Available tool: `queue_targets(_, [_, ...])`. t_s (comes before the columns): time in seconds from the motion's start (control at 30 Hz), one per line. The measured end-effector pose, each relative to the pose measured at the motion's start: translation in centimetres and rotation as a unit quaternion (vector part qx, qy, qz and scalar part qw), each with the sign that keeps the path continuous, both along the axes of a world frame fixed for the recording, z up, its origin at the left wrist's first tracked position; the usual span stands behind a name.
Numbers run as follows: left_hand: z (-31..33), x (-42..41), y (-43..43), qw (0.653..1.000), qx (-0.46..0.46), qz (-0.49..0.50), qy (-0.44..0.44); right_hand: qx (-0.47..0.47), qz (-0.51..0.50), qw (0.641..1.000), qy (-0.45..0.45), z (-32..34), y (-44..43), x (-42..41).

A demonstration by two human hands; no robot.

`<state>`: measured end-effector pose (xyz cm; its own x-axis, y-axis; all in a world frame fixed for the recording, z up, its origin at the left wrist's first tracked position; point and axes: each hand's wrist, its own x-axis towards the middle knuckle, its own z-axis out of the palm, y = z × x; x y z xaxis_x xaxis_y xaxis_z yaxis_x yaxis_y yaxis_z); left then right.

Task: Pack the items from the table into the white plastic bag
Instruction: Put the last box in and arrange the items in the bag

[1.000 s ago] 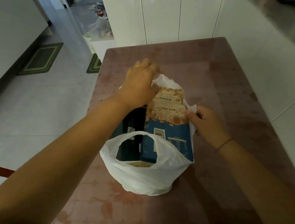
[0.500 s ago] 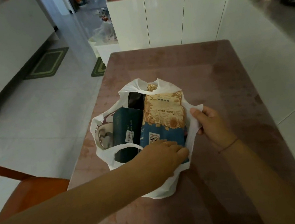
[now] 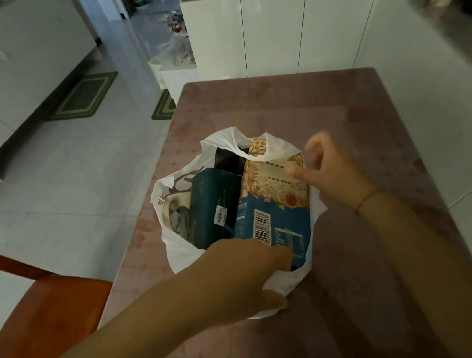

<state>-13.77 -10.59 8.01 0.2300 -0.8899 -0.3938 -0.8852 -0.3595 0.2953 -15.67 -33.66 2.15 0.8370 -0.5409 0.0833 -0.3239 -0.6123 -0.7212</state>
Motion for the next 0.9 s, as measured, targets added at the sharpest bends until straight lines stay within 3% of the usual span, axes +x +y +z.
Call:
queue_targets(0.07, [0.2,-0.3,1.0,0.999,-0.001,-0.002,-0.05,-0.093,0.036,0.995,0.002,1.0,-0.7,2.2])
queue_targets(0.17, [0.6,0.1,2.6,0.99,-0.028,0.014,-0.136,-0.186,0.15,0.964,0.114,1.5,-0.7,5.7])
queue_targets(0.23, [0.8,0.3,4.1,0.985,-0.094,0.087,-0.116,-0.172,0.185,0.96,0.122,1.2,-0.7,7.2])
queue_targets(0.27, [1.1,0.1,4.8,0.973,-0.147,0.169,-0.06,-0.142,0.187,0.967,0.099,1.1,-0.8,7.6])
queue_targets(0.3, [1.3,-0.5,5.4,0.938,-0.21,0.275,0.013,-0.104,0.184,0.975,0.074,1.1,-0.9,7.9])
queue_targets(0.37, [0.3,-1.8,6.4,0.8,-0.34,0.482,0.107,-0.036,0.173,0.984,0.03,1.2,-1.0,8.2])
queue_targets(0.43, [-1.3,-3.5,6.4,0.681,-0.378,0.603,0.175,-0.001,0.168,0.986,-0.004,1.4,-0.8,8.2])
queue_targets(0.5, [-2.6,-5.1,5.9,0.641,-0.358,0.637,0.235,0.019,0.178,0.984,-0.022,1.4,-0.3,8.4])
queue_targets(0.57, [-3.2,-6.3,4.9,0.663,-0.35,0.612,0.252,0.038,0.188,0.981,-0.035,1.6,0.3,8.4])
queue_targets(0.7, [-4.0,-7.4,1.5,0.759,-0.33,0.533,0.178,0.06,0.199,0.976,-0.06,2.0,0.9,8.4])
queue_targets(0.83, [-3.6,-6.8,-2.2,0.805,-0.293,0.514,0.04,0.116,0.201,0.969,-0.09,2.3,0.7,8.2])
queue_targets(0.9, [-2.9,-6.3,-3.3,0.81,-0.282,0.514,0.019,0.147,0.192,0.965,-0.097,2.6,0.5,8.1])
